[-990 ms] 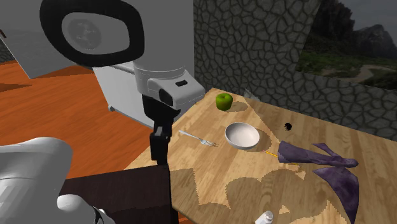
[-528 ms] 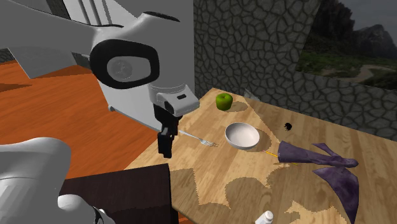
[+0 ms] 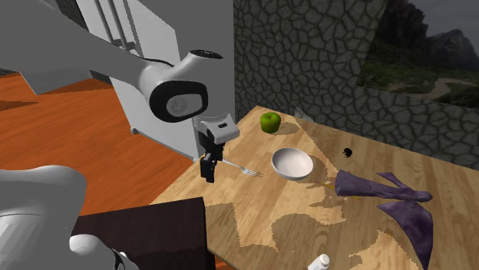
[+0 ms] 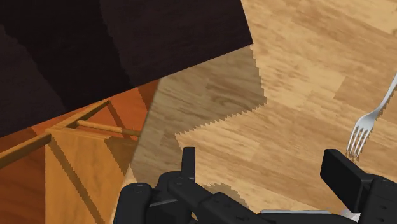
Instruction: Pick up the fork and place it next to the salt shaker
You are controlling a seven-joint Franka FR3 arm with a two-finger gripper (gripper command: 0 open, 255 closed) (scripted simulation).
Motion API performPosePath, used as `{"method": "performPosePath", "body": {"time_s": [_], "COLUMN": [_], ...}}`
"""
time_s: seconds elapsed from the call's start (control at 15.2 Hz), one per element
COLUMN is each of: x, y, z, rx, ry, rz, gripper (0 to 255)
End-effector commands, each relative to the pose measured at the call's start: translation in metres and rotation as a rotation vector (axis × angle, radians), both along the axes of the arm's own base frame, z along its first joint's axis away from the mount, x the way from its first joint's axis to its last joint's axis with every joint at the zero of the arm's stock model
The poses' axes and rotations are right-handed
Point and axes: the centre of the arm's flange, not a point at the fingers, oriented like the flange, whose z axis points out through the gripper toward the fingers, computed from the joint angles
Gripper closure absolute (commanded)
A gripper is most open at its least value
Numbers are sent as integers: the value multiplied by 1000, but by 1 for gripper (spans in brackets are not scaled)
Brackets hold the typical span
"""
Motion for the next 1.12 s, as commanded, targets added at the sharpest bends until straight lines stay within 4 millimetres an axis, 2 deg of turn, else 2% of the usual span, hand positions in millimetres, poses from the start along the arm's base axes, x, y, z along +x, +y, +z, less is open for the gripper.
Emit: {"method": "performPosePath", "body": {"time_s": [0.0,0.53,1.06], "x": [5,36,77], "y": [16,85,150], "z": [-20,-90,-159], "rx": [4,10,15], "ry": [-10,-42,-75], "rz": [-31,-144,-257], "gripper": [0,0,0]}}
